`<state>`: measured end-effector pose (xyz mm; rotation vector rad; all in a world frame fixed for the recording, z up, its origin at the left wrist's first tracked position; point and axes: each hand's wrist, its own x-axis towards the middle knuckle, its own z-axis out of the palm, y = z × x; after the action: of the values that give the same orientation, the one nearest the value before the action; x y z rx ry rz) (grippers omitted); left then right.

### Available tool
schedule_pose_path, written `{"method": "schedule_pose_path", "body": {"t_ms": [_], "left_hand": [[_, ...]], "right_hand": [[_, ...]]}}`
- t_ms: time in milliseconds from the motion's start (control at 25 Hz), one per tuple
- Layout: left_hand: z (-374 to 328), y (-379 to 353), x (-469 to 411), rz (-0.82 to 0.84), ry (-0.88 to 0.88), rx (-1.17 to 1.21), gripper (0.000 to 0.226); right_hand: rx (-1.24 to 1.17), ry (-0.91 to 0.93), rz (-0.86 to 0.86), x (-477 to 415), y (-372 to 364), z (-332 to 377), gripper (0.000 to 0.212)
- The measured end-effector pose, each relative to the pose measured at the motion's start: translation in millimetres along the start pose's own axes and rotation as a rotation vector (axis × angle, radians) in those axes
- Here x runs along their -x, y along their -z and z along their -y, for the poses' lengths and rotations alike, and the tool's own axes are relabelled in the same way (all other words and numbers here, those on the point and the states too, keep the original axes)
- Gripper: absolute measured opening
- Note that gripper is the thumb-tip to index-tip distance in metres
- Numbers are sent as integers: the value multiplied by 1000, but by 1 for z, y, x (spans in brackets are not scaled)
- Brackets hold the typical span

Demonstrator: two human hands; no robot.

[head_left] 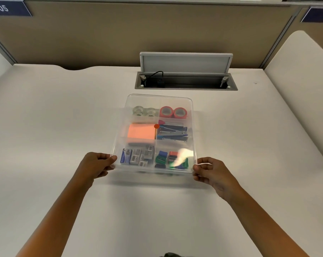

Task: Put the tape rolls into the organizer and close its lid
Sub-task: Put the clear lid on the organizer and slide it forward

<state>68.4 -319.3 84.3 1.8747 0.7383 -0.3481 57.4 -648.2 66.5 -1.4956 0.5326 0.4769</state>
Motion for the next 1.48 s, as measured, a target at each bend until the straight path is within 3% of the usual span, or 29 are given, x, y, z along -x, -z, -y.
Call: {"method": "schedule_pose_path", "body": {"t_ms": [200,400,640,840,920,1040,1200,1320,1480], "left_hand": [[1,-4,-5,26,40,37,16],[9,0,-11,176,106,60,22],[14,-6,-16,156,73,48,22],[-3,13,-11,270,94,-46,18],[-18,20,-18,249,71,-40,30],[-49,18,-41,87,-95,15,49],[-98,-1,-89,8,-232,60,47],[-133,-16,-128,-6,-188,68,44],[-160,-27,-170,105,-90,36,35]], "right_hand": [[-35,-19,20,0,-1,-1,7],[15,-51,15,-7,-1,2,3],[63,-107,26,-17,-1,4,16],[107,-122,161,-19,17,22,5],[229,-40,61,-29,20,35,17],[369,159,-149,-52,15,65,26],[414,341,-235,-101,-2,113,27],[484,353,-282,-144,-15,145,31],[521,210,-171,-189,-24,177,32]]}}
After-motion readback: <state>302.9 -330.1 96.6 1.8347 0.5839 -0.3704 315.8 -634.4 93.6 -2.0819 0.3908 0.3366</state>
